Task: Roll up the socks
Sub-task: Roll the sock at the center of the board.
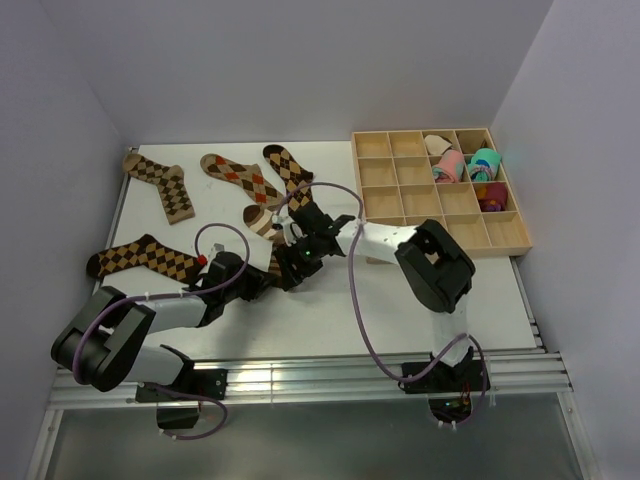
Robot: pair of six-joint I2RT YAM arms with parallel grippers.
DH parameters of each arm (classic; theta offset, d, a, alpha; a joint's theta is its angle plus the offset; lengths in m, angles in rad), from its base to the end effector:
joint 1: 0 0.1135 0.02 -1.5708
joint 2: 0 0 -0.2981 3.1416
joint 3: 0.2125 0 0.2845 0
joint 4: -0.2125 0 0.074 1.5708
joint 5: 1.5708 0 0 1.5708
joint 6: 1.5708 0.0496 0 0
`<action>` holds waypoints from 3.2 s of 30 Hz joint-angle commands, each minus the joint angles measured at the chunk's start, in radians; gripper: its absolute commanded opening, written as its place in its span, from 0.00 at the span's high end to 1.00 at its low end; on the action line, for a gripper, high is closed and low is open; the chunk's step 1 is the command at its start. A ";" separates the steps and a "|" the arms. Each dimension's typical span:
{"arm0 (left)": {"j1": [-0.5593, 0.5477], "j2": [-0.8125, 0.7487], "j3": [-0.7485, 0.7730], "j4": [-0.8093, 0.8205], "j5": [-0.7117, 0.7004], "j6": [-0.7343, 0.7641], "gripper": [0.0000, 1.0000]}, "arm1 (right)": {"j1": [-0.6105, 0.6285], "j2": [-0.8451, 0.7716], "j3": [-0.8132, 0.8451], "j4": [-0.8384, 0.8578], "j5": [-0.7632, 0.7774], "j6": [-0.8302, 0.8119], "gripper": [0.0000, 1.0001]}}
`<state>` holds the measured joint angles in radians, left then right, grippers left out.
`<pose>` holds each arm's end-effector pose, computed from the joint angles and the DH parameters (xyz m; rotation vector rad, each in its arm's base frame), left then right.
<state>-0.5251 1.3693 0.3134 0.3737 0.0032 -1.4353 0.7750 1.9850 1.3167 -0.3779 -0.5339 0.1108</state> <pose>0.2123 -0.1232 0.1151 -1.0855 2.2226 -0.9803 0.3066 0.3356 0.1602 -1.0784 2.5129 0.9877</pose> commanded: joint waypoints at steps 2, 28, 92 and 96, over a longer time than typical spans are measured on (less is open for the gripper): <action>-0.001 0.004 -0.030 -0.114 -0.028 0.024 0.75 | -0.005 -0.150 -0.114 0.144 0.190 0.009 0.35; -0.001 0.020 -0.014 -0.111 -0.012 0.055 0.76 | 0.188 -0.256 -0.283 0.452 0.339 -0.194 0.83; 0.000 -0.044 -0.005 -0.200 -0.051 0.113 0.78 | 0.257 -0.072 -0.243 0.419 0.551 -0.347 0.73; -0.001 -0.064 -0.002 -0.214 -0.062 0.115 0.77 | 0.254 -0.060 -0.214 0.326 0.494 -0.327 0.94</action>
<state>-0.5251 1.3121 0.3214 0.2790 -0.0143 -1.3613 1.0325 1.8835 1.0672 0.0322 0.0246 -0.2375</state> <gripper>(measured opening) 0.222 0.104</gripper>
